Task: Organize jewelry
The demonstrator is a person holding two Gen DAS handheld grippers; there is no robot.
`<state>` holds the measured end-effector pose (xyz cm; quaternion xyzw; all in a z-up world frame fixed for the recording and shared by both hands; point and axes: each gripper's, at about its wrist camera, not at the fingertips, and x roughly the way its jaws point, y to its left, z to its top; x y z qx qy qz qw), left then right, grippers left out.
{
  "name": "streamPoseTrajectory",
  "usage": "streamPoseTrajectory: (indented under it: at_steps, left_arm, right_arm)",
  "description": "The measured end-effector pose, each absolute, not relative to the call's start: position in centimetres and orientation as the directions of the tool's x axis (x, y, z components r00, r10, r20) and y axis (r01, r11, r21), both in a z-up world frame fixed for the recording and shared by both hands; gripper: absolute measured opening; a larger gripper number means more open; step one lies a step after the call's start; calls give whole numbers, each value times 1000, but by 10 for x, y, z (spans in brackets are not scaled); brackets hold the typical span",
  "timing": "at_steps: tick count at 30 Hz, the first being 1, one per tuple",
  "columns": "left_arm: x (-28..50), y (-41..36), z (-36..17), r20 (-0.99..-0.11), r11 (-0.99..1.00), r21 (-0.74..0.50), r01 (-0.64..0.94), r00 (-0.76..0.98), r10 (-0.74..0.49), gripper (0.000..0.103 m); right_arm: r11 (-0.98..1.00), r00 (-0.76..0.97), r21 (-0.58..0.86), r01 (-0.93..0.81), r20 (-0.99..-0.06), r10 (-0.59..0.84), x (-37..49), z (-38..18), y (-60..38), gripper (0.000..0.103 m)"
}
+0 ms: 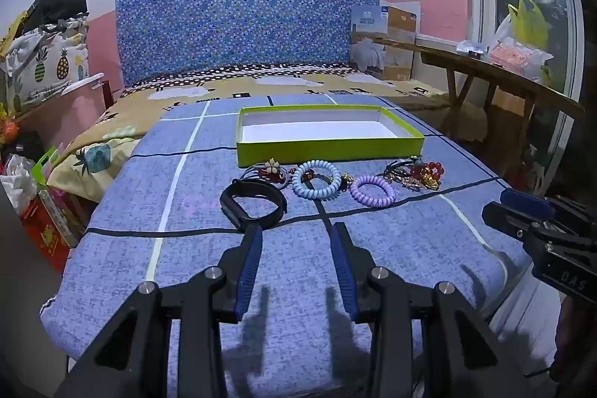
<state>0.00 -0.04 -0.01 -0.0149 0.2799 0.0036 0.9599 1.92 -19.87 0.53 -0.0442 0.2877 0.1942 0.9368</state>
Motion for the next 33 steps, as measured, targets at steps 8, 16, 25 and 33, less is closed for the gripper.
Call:
streamPoseTrajectory:
  at_steps: [8, 16, 25, 33]
  left_arm:
    - [-1, -2, -2, -531, 999, -30, -15, 847, -3, 40]
    - [-2, 0, 1, -536, 999, -48, -17, 844, -11, 40]
    - [-3, 2, 2, -534, 998, -55, -16, 845, -16, 40]
    - [-3, 1, 4, -529, 999, -52, -14, 849, -16, 40]
  right_arm:
    - [920, 760, 32, -390, -553, 341, 18, 6, -199, 44]
    - [920, 761, 30, -390, -552, 341, 18, 8, -199, 44]
    - [920, 761, 30, -390, -552, 341, 16, 9, -199, 44]
    - [920, 763, 28, -390, -550, 340, 17, 9, -198, 44]
